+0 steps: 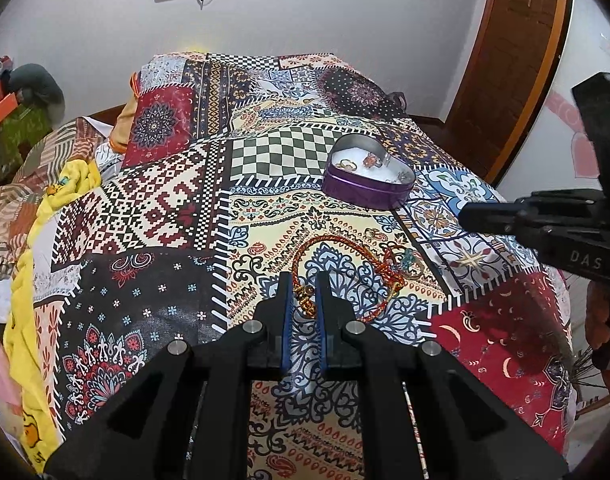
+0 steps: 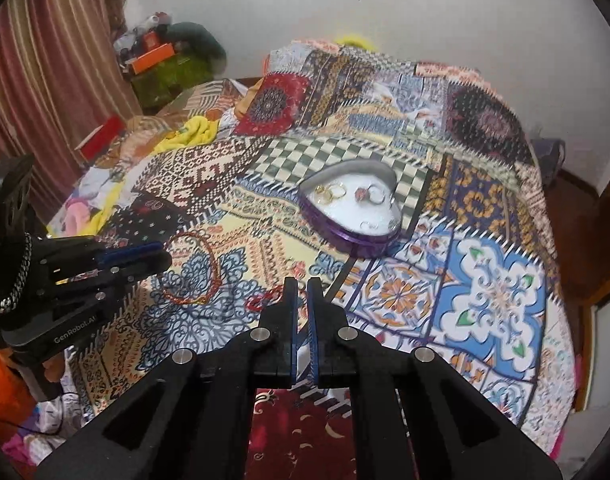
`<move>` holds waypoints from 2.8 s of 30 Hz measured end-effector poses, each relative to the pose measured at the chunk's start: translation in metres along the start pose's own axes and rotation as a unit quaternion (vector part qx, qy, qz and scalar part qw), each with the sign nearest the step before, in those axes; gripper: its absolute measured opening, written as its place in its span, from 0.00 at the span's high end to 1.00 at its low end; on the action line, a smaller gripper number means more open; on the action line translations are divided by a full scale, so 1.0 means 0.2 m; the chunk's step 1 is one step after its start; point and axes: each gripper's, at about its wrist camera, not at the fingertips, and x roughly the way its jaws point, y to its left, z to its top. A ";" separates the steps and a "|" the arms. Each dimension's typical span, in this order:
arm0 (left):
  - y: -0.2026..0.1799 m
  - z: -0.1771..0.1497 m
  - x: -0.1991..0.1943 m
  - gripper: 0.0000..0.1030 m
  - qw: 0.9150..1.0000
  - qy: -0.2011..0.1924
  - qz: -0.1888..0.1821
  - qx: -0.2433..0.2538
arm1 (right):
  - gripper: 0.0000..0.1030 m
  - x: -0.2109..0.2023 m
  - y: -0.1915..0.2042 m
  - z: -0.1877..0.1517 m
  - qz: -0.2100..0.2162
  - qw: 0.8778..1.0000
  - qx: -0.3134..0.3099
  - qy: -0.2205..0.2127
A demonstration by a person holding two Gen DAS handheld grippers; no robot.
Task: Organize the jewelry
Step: 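Grasp the red-gold beaded bracelet with the left tool while the right tool grasps a small ring, then carry the bracelet and ring over the purple tin with both tools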
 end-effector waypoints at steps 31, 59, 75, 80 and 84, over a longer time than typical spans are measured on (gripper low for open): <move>0.08 -0.03 0.11 0.91 1.000 0.017 -0.011 -0.021 | 0.93 0.35 0.00 0.01 0.022 0.995 -0.005 0.096; -0.04 0.19 -0.03 0.91 0.999 -0.033 -0.005 0.002 | 0.93 -0.16 -0.08 0.14 -0.014 0.998 0.011 -0.064; -0.12 0.44 0.16 0.91 0.999 -0.043 -0.005 0.025 | 0.93 -0.18 -0.20 0.26 -0.019 0.994 0.024 -0.101; -0.14 0.49 0.25 0.91 0.999 -0.033 -0.003 0.032 | 0.93 -0.15 -0.22 0.29 -0.017 0.994 0.023 -0.102; -0.15 0.50 0.32 0.91 0.999 -0.024 0.001 0.041 | 0.93 -0.11 -0.23 0.31 -0.013 0.995 0.020 -0.098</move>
